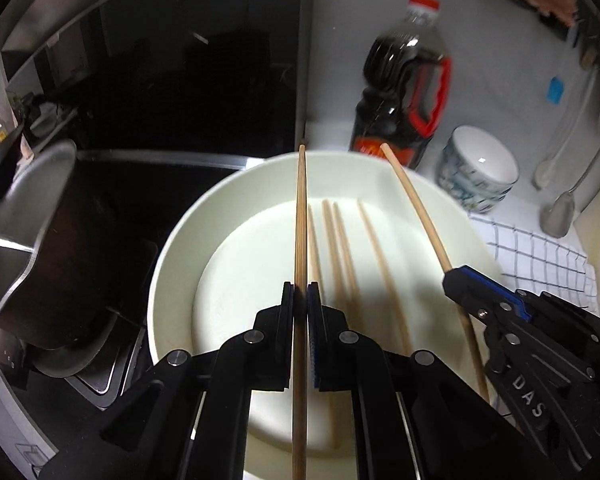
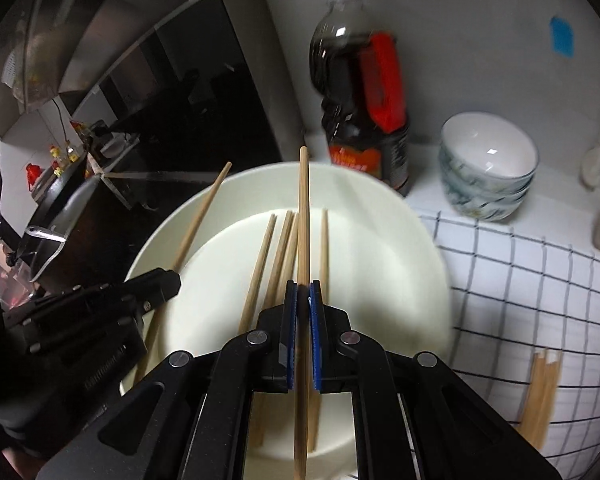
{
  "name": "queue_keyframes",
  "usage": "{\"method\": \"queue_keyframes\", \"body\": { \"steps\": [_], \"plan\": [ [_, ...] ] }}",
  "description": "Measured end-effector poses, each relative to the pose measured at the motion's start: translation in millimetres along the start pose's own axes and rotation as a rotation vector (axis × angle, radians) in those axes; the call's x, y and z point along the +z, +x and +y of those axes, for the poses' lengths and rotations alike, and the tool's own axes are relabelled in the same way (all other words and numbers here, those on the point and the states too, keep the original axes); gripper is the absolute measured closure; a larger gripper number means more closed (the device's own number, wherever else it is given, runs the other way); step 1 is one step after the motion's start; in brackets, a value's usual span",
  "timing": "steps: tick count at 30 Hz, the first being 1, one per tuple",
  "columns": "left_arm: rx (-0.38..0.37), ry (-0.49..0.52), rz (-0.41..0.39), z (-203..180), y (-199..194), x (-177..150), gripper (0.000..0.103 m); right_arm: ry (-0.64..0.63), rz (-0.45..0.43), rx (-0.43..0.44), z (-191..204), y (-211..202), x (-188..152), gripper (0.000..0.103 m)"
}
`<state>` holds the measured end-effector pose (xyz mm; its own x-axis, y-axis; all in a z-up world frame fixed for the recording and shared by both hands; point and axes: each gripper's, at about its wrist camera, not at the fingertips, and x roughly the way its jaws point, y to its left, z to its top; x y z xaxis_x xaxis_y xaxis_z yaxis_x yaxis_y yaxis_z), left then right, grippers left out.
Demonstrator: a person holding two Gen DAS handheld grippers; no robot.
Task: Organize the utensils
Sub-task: 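Lift the chopstick with the right gripper and lower it into the white dish, then open the right gripper to release the chopstick and withdraw from the dish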
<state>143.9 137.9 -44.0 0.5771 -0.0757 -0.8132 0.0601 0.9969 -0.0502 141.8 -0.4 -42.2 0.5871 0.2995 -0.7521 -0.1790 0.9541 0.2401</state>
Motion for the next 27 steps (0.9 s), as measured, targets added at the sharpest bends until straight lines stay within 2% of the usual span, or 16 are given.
{"method": "queue_keyframes", "body": {
  "steps": [11, 20, 24, 25, 27],
  "plan": [
    [-0.029, -0.020, 0.105, 15, 46, -9, 0.095, 0.042, 0.125, -0.061, 3, 47, -6, 0.097],
    [-0.022, -0.020, 0.146, 15, 65, -10, 0.095, 0.040, 0.154, -0.096, 3, 58, -10, 0.097],
    [-0.010, -0.032, 0.156, 19, 63, -11, 0.094, 0.029, 0.137, -0.113, 4, 52, -10, 0.089],
    [-0.008, -0.036, 0.156, 21, 61, -11, 0.093, 0.027, 0.133, -0.116, 4, 50, -10, 0.087],
    [-0.001, -0.046, 0.153, 24, 58, -12, 0.080, 0.024, 0.124, -0.121, 3, 45, -11, 0.085]
  ]
}}
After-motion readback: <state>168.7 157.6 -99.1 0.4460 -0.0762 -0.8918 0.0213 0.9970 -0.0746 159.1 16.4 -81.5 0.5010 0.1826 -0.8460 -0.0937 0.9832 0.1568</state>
